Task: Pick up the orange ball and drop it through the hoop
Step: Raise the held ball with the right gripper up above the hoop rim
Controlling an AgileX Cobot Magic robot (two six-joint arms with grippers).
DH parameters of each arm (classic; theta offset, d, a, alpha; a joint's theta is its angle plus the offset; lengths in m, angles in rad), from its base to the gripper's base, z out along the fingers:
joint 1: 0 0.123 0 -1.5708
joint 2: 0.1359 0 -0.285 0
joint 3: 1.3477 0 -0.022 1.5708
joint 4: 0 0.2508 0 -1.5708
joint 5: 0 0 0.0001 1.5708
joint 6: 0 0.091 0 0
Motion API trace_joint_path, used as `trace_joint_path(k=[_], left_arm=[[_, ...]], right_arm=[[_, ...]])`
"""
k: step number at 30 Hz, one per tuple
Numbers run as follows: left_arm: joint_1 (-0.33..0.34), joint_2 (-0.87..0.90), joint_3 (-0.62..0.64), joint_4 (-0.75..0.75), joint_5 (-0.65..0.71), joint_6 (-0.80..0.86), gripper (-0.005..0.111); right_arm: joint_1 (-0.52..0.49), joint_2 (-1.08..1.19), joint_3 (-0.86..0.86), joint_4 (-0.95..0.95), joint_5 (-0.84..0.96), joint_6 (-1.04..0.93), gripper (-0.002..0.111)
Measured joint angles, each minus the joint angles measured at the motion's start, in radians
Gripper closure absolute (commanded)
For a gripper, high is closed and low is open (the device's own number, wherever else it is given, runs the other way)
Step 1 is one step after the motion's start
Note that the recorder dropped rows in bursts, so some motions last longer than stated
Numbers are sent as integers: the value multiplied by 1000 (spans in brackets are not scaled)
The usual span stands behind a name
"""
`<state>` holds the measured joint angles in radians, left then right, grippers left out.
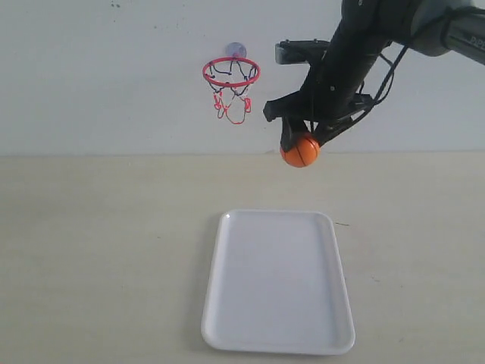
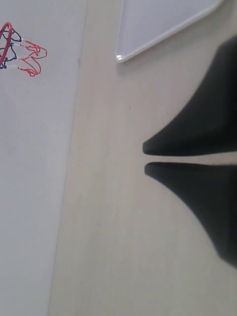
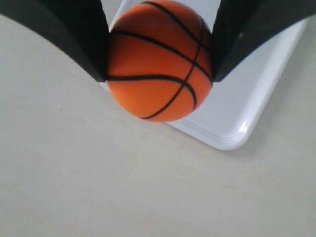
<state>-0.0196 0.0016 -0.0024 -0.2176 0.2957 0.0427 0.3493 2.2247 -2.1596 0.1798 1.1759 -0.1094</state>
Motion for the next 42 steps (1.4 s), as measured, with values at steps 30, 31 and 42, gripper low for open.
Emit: trace_joint_path(k=[30,31,42], left_arm=[[0,0,0,0,0,0,103],[0,0,0,0,0,0,103],[0,0,0,0,0,0,103]], right_arm=[[0,3,80,64,-1069,-28,108],[2,3,89,71,-1097,-28,108],[46,27,102,80,-1101,-209,108]])
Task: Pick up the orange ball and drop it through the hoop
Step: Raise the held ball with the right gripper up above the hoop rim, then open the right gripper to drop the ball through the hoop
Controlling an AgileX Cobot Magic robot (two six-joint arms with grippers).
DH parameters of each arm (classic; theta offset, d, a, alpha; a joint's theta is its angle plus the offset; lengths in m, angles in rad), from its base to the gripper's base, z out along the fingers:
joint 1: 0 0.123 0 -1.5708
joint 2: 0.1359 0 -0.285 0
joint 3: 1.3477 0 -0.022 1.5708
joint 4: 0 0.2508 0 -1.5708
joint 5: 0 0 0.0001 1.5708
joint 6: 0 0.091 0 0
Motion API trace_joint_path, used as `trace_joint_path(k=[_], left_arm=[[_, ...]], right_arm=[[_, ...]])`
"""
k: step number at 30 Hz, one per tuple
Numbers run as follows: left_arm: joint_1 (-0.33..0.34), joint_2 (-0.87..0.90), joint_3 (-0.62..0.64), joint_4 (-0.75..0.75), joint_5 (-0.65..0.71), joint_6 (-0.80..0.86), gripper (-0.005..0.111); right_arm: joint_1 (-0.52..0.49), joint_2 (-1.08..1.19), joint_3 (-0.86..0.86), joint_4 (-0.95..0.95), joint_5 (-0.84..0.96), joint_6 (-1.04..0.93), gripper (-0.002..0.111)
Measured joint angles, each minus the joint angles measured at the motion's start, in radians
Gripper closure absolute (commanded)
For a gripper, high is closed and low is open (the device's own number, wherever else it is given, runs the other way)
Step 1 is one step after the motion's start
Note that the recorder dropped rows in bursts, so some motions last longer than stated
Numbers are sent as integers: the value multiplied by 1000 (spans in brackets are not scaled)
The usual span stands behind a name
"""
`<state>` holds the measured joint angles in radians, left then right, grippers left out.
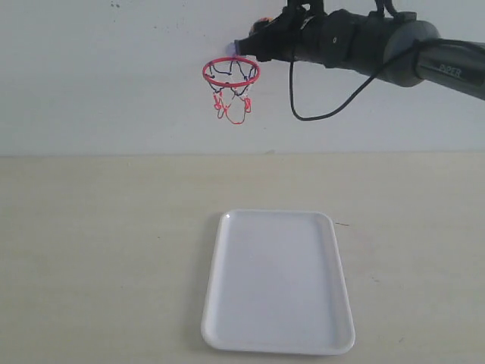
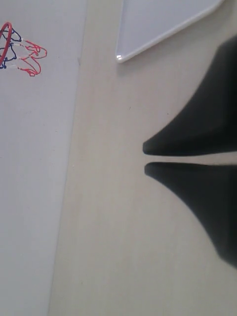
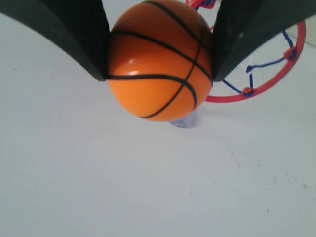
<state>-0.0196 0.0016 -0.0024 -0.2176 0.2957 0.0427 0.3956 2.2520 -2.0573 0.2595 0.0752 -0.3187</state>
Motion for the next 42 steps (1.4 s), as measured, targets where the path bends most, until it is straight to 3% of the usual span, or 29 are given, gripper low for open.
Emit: trace_joint_path(k=[5,10,17,20,32,42], left_arm=[[0,0,0,0,0,0,103],[0,0,0,0,0,0,103],[0,0,0,0,0,0,103],[0,0,0,0,0,0,103],[0,0,0,0,0,0,103],[0,0,0,0,0,0,103]], right_arm=[[-5,7,0,6,42,-49,108],[-24,7,0,152,167,-154,108],[-51,20,-35,834,382,-808,108],[-76,28,-53,1013,397,-946,108],[-95,50,-72,1160,381,-1142,108],[-95,178,-270,1161,411,-1077,108]])
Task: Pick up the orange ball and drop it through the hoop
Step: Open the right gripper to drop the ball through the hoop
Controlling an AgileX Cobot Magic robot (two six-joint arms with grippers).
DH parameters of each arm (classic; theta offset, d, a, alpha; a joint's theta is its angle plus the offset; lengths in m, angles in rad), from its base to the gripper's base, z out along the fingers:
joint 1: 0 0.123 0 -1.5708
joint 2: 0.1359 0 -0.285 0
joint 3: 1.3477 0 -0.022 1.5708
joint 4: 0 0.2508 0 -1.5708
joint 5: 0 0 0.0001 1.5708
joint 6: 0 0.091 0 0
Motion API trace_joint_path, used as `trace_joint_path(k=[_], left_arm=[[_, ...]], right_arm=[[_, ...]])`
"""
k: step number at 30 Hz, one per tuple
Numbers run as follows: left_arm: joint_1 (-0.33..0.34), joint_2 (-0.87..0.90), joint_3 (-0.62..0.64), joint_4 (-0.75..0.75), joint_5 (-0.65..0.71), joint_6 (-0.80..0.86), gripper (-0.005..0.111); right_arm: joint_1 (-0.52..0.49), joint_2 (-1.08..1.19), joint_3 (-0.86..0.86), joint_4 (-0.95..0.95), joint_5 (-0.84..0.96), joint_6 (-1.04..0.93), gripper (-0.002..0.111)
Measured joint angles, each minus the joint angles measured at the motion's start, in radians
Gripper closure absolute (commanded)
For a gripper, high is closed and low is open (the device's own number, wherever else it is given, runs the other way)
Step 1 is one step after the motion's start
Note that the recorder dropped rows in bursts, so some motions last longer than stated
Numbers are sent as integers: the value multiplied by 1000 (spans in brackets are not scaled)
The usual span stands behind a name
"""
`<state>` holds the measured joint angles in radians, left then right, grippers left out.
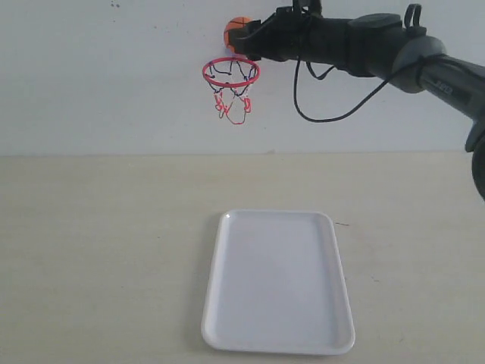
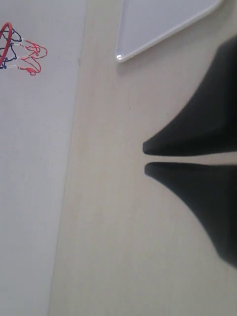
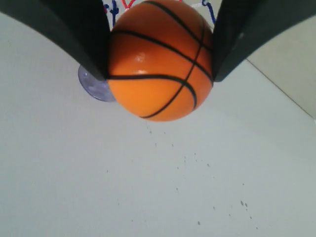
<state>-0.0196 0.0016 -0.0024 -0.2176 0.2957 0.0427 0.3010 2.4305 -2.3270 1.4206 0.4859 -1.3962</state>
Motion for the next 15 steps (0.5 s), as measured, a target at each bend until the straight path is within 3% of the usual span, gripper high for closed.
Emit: trace_joint_path(k=[15], left_arm=[[0,0,0,0,0,0,103]], right_arm=[[36,32,-14,-66,-73,90,108]])
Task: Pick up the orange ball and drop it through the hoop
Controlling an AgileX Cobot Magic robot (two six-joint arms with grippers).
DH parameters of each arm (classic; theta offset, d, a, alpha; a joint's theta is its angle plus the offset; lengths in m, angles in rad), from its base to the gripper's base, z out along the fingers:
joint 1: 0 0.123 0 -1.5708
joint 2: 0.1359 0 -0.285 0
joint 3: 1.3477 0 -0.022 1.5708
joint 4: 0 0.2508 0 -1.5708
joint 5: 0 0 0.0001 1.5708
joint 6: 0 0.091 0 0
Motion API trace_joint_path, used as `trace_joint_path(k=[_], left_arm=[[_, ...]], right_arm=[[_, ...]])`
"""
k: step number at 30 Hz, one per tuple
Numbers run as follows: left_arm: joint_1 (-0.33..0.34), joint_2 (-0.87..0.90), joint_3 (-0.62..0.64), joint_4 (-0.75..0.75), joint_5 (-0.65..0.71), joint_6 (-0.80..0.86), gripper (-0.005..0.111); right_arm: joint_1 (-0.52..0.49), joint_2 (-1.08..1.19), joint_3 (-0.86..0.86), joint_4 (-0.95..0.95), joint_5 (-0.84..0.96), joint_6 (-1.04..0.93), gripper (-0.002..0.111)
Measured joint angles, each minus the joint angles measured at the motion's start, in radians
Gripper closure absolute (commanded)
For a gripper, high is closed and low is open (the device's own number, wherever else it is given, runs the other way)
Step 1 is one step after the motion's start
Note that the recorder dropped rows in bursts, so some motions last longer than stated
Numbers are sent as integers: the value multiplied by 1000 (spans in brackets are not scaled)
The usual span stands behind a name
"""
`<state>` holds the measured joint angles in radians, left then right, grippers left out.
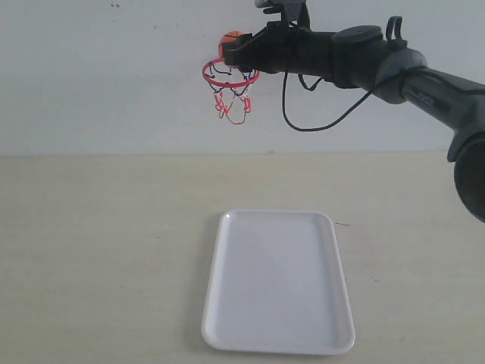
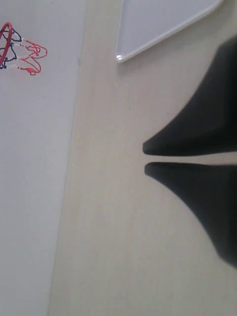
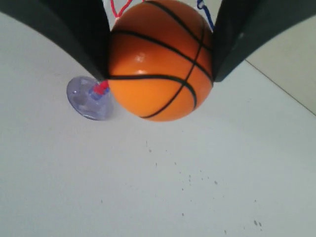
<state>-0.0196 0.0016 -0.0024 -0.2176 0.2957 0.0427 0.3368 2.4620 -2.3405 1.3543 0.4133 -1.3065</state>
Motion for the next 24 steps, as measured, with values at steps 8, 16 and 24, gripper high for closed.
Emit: trace_joint_path(k=[8,16,24], left_arm=[[0,0,0,0,0,0,103],[0,0,0,0,0,0,103],[0,0,0,0,0,0,103]], right_arm=[[13,0,0,0,-36,16,108],[13,0,0,0,-42,40,33],[13,0,0,0,-113,149,26]])
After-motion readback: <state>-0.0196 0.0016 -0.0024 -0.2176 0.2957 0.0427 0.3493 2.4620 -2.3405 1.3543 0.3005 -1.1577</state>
